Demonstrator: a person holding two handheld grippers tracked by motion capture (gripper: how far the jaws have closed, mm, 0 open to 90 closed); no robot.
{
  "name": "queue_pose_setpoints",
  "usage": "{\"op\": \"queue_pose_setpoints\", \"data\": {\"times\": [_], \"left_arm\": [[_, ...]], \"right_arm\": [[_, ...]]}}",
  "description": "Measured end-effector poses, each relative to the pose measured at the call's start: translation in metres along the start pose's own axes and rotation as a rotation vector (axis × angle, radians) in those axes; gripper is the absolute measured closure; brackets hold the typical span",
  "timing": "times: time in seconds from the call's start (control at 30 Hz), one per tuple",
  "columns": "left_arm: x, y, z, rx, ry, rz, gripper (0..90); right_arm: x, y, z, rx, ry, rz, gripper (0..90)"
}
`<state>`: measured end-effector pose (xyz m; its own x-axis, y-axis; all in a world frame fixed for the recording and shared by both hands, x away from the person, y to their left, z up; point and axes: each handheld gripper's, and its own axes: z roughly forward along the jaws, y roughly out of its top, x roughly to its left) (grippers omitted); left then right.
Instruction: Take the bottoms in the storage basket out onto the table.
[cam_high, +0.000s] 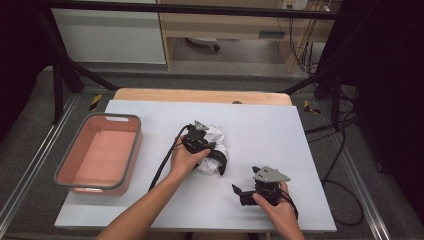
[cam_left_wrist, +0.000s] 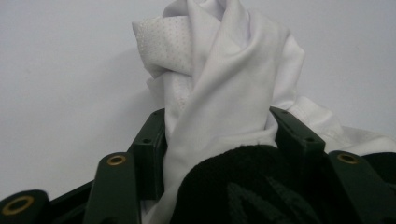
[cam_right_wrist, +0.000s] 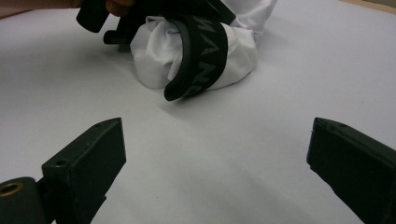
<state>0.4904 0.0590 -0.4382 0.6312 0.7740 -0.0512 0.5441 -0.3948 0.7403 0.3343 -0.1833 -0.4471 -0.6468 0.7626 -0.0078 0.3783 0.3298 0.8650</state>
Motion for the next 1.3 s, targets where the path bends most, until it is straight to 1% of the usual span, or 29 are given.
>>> {"op": "queue_pose_setpoints", "data": {"times": [0.13,0.27,0.37,0.43,0.57,0.67,0.8,0.87,0.97,1.13,1.3], "left_arm": [[0.001,0.000,0.000,-0.006,0.008,-0.002,38.1],[0.003,0.001,0.000,-0.005,0.009,-0.022,32.7],[0.003,0.001,-0.001,-0.012,0.020,-0.016,27.7],[0.003,0.002,-0.003,-0.024,0.041,-0.005,24.0],[0.003,0.003,-0.004,-0.034,0.042,-0.008,15.3],[0.002,0.004,-0.004,-0.028,0.044,-0.001,12.9],[0.003,0.006,-0.006,-0.028,0.045,0.002,10.7],[0.002,0.007,-0.007,-0.030,0.037,0.003,10.2],[-0.001,0.010,-0.008,-0.024,0.029,0.019,10.3],[-0.004,0.014,-0.010,-0.045,0.008,0.011,10.1],[-0.006,0.015,-0.011,-0.043,-0.013,0.011,10.4]], "right_arm": [[0.000,0.001,-0.001,-0.004,-0.001,-0.004,5.0],[-0.002,0.000,-0.002,-0.007,-0.012,0.005,4.8],[-0.002,0.001,-0.003,-0.014,-0.018,0.005,4.7],[-0.002,0.001,-0.003,-0.012,-0.016,0.001,4.8],[-0.001,0.001,-0.002,-0.011,-0.013,0.001,4.8],[-0.002,0.001,-0.003,-0.013,-0.027,-0.004,4.8],[-0.002,0.001,-0.004,-0.012,-0.027,-0.001,4.8],[-0.002,0.001,-0.003,-0.010,-0.023,-0.002,4.8],[-0.001,0.001,-0.003,-0.006,-0.024,-0.011,4.8],[-0.001,0.001,-0.003,-0.007,-0.024,-0.007,4.8],[-0.002,0.001,-0.004,-0.009,-0.022,-0.003,4.8]]}}
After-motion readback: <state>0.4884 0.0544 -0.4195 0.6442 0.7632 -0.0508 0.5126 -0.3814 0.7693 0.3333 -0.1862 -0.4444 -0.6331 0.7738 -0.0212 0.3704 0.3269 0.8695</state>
